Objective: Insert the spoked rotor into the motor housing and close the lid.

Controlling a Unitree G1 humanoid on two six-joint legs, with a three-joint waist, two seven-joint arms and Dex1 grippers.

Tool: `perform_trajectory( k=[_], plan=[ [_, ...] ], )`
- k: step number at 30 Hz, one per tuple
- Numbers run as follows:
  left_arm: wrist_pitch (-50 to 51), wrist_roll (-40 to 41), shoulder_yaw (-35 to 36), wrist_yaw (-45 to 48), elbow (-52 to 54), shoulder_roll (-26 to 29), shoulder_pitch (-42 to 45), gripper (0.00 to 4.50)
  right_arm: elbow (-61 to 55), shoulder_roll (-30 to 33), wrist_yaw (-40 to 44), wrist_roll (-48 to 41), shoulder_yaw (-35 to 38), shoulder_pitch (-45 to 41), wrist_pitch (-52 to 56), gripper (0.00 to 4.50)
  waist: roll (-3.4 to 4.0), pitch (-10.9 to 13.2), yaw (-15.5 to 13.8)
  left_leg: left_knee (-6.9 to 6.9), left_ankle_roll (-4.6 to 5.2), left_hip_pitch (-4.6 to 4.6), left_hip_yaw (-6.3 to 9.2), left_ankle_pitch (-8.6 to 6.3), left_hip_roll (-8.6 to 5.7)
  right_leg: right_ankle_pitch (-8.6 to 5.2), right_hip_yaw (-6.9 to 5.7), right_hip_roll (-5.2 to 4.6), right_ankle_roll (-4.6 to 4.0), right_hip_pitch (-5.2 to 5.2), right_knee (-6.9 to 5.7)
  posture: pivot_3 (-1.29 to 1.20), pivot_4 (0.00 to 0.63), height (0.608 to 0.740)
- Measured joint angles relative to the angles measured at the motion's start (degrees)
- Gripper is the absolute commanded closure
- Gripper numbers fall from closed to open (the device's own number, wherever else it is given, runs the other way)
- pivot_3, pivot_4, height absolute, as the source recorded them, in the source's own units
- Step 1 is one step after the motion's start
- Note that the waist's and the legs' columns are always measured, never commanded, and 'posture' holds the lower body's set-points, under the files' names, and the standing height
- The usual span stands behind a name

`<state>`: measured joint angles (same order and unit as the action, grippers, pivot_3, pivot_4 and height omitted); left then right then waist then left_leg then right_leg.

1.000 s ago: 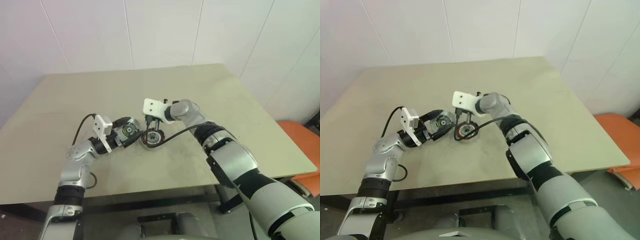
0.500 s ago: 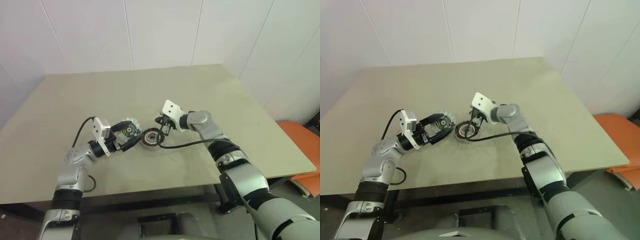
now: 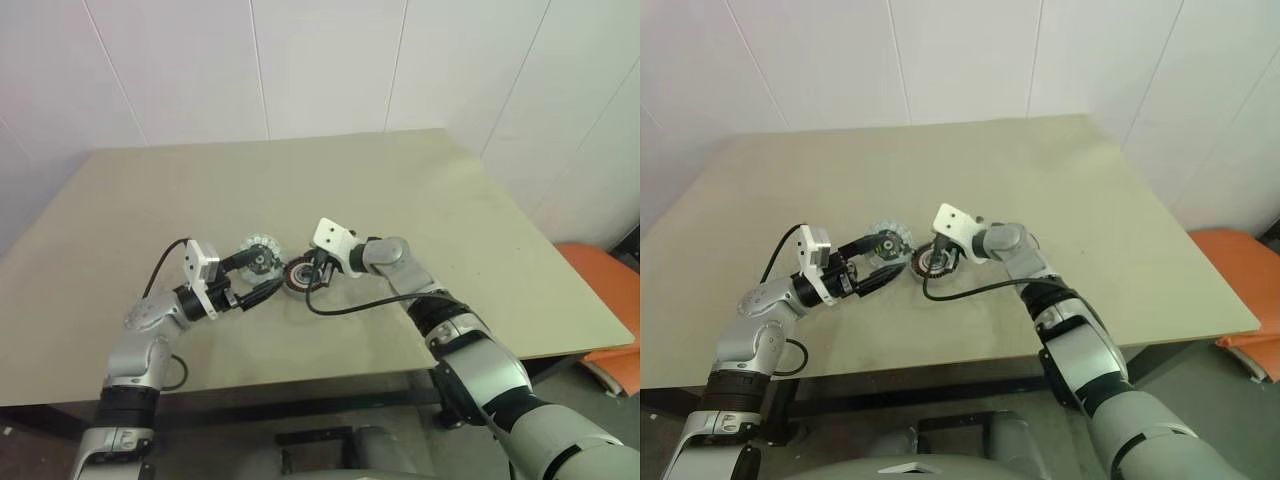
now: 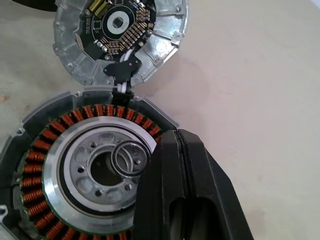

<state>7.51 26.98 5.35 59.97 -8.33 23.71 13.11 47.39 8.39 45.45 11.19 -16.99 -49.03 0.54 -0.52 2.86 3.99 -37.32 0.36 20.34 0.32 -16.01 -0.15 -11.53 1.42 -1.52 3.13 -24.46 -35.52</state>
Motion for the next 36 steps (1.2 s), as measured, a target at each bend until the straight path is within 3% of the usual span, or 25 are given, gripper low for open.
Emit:
perform_trajectory(
  k=[36],
  plan=[
    [0.44, -0.27, -0.03, 0.05, -0.09, 0.1, 0.17, 0.0, -1.06, 2.21, 1.23, 2.09, -2.75, 1.24, -2.83, 4.49, -0.01, -0.01, 0.01, -0.01, 0.0, -0.04, 0.0, 0.0, -0.02, -0.02, 0.0, 0.01, -0.03, 0.03, -0.01, 0.0, 0.0, 0.74]
  ],
)
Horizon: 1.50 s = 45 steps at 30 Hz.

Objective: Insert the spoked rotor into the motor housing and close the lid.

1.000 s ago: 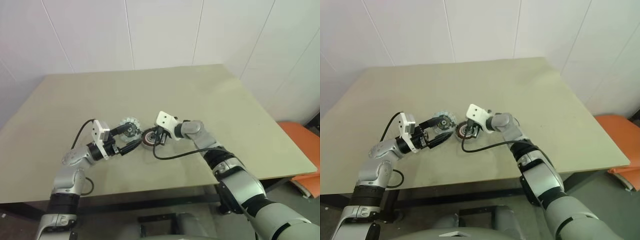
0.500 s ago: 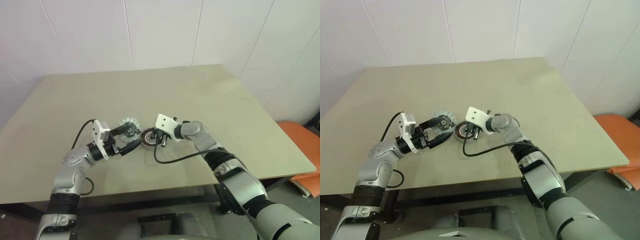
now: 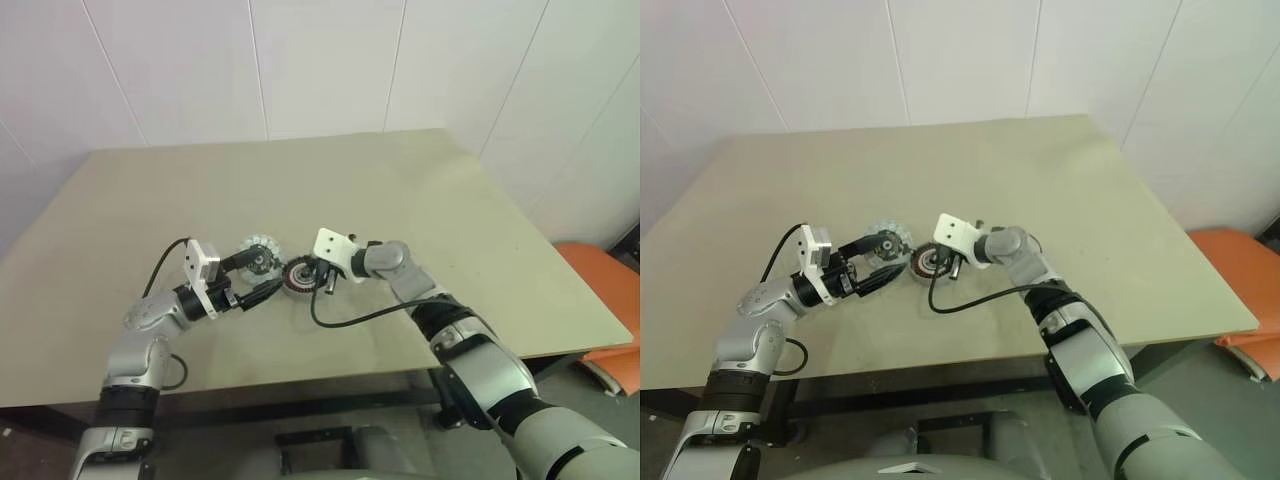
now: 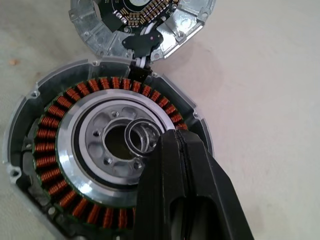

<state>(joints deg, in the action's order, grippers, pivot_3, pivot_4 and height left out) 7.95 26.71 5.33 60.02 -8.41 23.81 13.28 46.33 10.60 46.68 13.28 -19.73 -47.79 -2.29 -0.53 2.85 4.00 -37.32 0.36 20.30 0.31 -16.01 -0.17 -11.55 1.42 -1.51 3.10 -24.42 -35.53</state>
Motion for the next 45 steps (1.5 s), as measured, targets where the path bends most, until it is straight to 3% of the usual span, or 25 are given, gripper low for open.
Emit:
perform_trajectory(
  k=[45],
  plan=[
    [-0.98, -1.22, -0.14, 1.19, -2.33, -0.25, 1.05, 0.0, 3.71, -0.47, -2.58, -0.67, 2.0, -0.38, -2.03, 4.49, -0.01, -0.01, 0.0, -0.02, 0.0, -0.01, 0.0, 0.0, 0.01, 0.0, 0.01, 0.0, -0.01, 0.02, 0.0, 0.0, 0.0, 0.74]
  ],
)
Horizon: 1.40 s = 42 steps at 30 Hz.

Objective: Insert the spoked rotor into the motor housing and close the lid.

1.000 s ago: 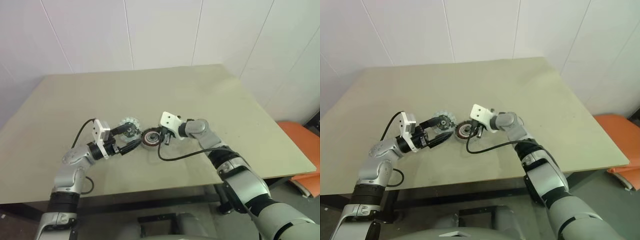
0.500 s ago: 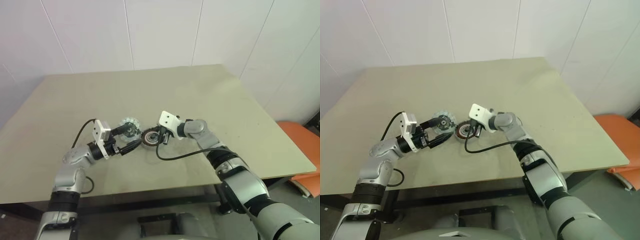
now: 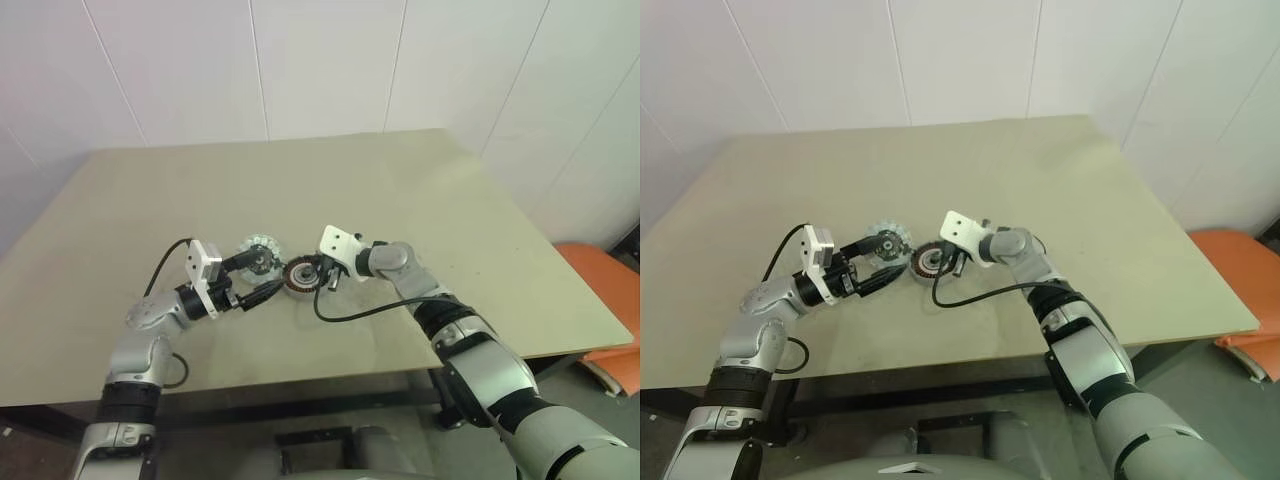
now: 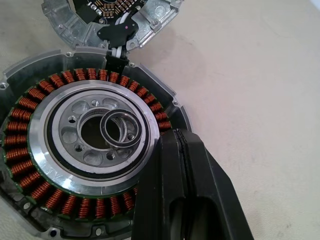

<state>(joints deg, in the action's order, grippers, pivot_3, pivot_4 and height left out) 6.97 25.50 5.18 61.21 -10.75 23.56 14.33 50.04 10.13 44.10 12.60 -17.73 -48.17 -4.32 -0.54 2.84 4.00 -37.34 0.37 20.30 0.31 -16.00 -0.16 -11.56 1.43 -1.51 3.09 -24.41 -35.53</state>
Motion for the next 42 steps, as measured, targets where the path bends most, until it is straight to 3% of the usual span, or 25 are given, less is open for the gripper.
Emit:
perform_trajectory(
  k=[16, 21, 33, 41, 42],
  plan=[
    [-0.16, -0.28, -0.04, 0.03, -0.41, 0.0, 0.17, 0.0, -0.1, -0.13, 1.52, -0.41, -0.01, 0.01, 0.35, 4.49, 0.0, 0.0, 0.0, 0.0, 0.0, 0.0, 0.0, 0.0, 0.0, 0.01, 0.0, 0.0, 0.02, 0.0, 0.0, 0.0, 0.0, 0.74],
    [-0.2, -0.57, -0.06, 0.07, -0.47, 0.0, 0.67, 0.0, -0.44, -0.17, 1.31, -0.53, 0.33, 0.0, 0.5, 3.09, -0.01, 0.0, 0.02, 0.0, 0.0, -0.02, 0.0, 0.0, 0.0, 0.01, 0.0, 0.0, 0.02, 0.01, 0.0, 0.0, 0.0, 0.74],
    [-0.34, -1.16, -0.12, 0.22, -0.89, 0.0, 0.8, 0.0, -0.58, -0.28, 1.23, -0.5, 0.76, 0.0, 1.41, 3.09, -0.02, -0.02, 0.05, 0.01, 0.0, -0.04, 0.0, 0.0, 0.0, 0.01, 0.0, 0.02, 0.02, 0.02, -0.02, 0.0, 0.0, 0.74],
    [-1.07, -1.21, -0.18, 0.28, -1.14, 0.01, 0.83, 0.0, -0.86, 0.05, 0.78, -0.59, 2.4, -0.05, 1.61, 0.68, -0.03, -0.03, 0.16, 0.06, 0.0, -0.06, 0.0, 0.0, 0.01, 0.01, 0.0, 0.04, 0.02, 0.02, -0.01, 0.0, 0.0, 0.74],
    [-1.08, -1.21, -0.22, 0.29, -1.18, 0.01, 0.83, 0.0, -0.86, 0.06, 0.45, -0.49, 2.47, -0.14, 1.61, 0.68, -0.03, -0.03, 0.16, 0.08, 0.0, -0.07, 0.0, 0.0, 0.01, 0.01, 0.0, 0.06, 0.02, 0.02, -0.01, 0.0, 0.0, 0.74]
  ],
)
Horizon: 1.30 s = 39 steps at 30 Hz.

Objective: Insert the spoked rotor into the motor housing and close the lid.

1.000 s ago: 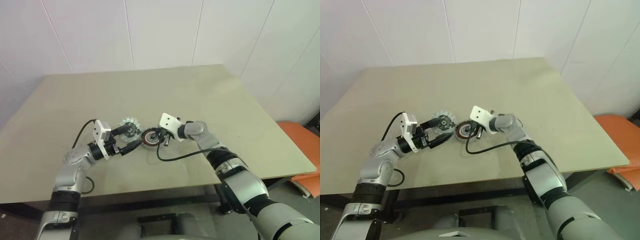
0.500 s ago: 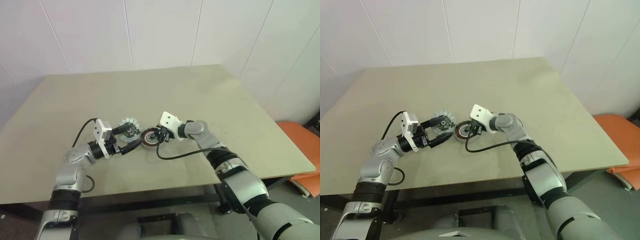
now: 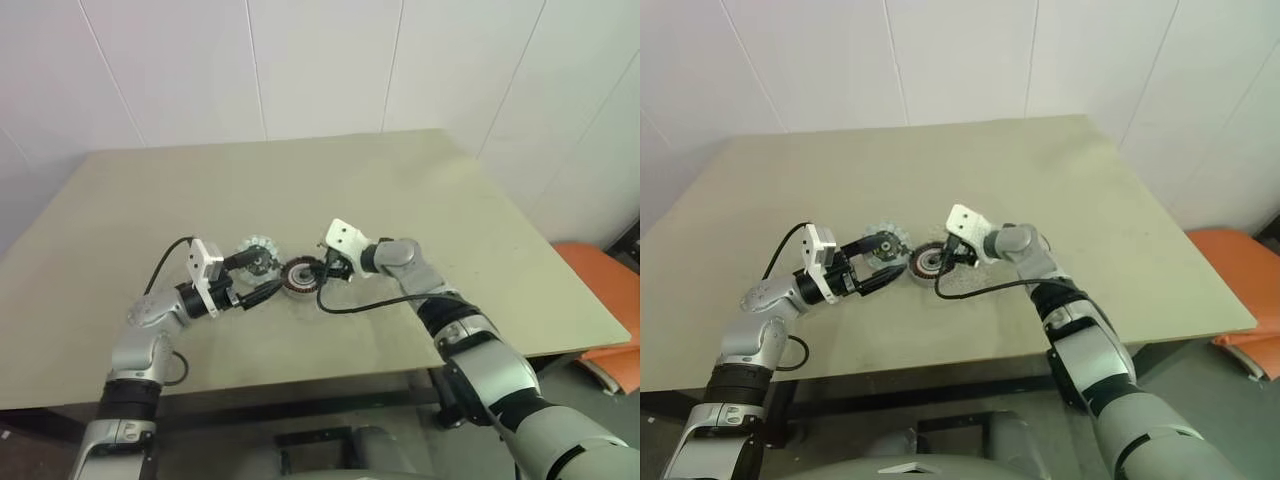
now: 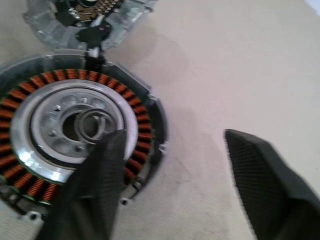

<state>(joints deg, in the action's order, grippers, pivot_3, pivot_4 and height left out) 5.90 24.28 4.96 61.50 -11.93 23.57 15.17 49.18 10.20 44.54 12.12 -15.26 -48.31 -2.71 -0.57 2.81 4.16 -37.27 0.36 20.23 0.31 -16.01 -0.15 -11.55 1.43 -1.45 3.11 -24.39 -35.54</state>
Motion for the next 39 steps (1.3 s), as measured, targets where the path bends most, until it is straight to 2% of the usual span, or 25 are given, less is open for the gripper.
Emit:
perform_trajectory(
  k=[15, 16, 18, 25, 26, 27, 30, 35, 38, 39],
  plan=[
    [-0.06, -0.04, -0.42, 0.28, -0.59, 0.01, 0.25, 0.0, 0.37, -0.76, -1.77, -0.02, 0.33, -0.03, 0.06, 0.68, -0.01, 0.0, -0.01, 0.01, 0.0, -0.01, 0.0, 0.0, 0.01, 0.0, 0.0, 0.03, 0.0, 0.0, 0.0, 0.0, 0.0, 0.74],
    [-0.07, -0.04, -0.54, 0.28, -0.66, 0.02, 0.27, 0.0, 0.56, -0.93, -2.12, -0.03, 0.52, -0.06, 0.08, 0.34, 0.0, 0.0, -0.01, 0.01, 0.0, -0.01, 0.0, 0.0, 0.01, 0.0, 0.0, 0.02, 0.0, 0.0, 0.0, 0.0, 0.0, 0.74],
    [-0.08, -0.05, -0.9, 0.28, -0.79, 0.02, 0.28, 0.0, 0.69, -0.95, -2.45, -0.03, 0.88, -0.11, 0.25, 0.03, -0.01, 0.0, -0.01, 0.01, 0.0, 0.0, 0.0, 0.0, 0.01, 0.0, 0.0, 0.02, 0.0, 0.0, 0.0, 0.0, 0.0, 0.74],
    [-0.11, -0.04, -1.1, 0.25, -0.82, 0.05, 0.3, 0.0, 0.98, -1.05, -3.31, 0.11, 0.82, -0.13, -0.28, 0.03, -0.01, 0.0, 0.01, 0.01, 0.0, -0.01, 0.0, 0.0, 0.02, 0.0, 0.0, 0.03, -0.01, 0.0, -0.01, 0.0, 0.0, 0.74],
    [-0.12, -0.05, -1.15, 0.25, -0.82, 0.05, 0.3, 0.0, 1.01, -1.05, -3.3, 0.09, 0.82, -0.13, -0.3, 0.45, -0.01, 0.0, 0.01, 0.0, 0.0, -0.01, 0.0, 0.0, 0.02, 0.0, 0.01, 0.02, -0.01, 0.0, -0.01, 0.0, 0.0, 0.74],
    [-0.12, -0.05, -1.21, 0.24, -0.82, 0.05, 0.3, 0.0, 1.05, -1.13, -3.23, 0.09, 0.76, -0.13, -0.35, 0.66, -0.01, 0.0, 0.01, 0.01, 0.0, -0.01, 0.0, 0.0, 0.01, 0.0, 0.01, 0.02, -0.01, 0.0, -0.01, 0.0, 0.0, 0.74],
    [-0.17, -0.05, -1.32, 0.21, -0.83, 0.05, 0.31, 0.0, 1.3, -1.4, -2.99, 0.1, 0.17, -0.13, -0.34, 1.63, -0.01, 0.0, -0.05, 0.01, 0.0, 0.0, 0.0, 0.0, 0.01, 0.0, 0.01, 0.02, 0.0, 0.0, -0.01, 0.0, 0.0, 0.74],
    [-0.21, -0.05, -1.35, 0.08, -0.85, 0.05, 0.3, 0.0, 1.67, -1.76, -2.3, 0.11, -0.31, -0.06, -0.34, 3.5, -0.01, 0.0, -0.14, -0.03, 0.0, 0.04, 0.0, 0.0, 0.01, 0.0, 0.01, -0.02, 0.0, 0.0, 0.0, 0.0, 0.0, 0.74],
    [-0.22, -0.05, -1.38, -0.07, -0.86, 0.04, 0.3, 0.0, 1.68, -1.76, -1.78, 0.09, -0.46, -0.03, -0.28, 4.47, -0.01, 0.0, -0.15, -0.03, 0.0, 0.04, 0.0, 0.0, 0.01, 0.0, 0.01, -0.04, 0.0, 0.0, 0.01, 0.0, 0.0, 0.74],
    [-0.23, -0.05, -1.38, -0.1, -0.87, 0.05, 0.3, 0.0, 1.68, -1.75, -1.52, 0.1, -0.49, -0.01, -0.15, 4.47, -0.01, -0.01, -0.15, -0.03, 0.0, 0.04, 0.0, 0.0, 0.01, 0.0, 0.01, -0.04, 0.0, 0.0, 0.01, 0.0, 0.0, 0.74]
  ],
)
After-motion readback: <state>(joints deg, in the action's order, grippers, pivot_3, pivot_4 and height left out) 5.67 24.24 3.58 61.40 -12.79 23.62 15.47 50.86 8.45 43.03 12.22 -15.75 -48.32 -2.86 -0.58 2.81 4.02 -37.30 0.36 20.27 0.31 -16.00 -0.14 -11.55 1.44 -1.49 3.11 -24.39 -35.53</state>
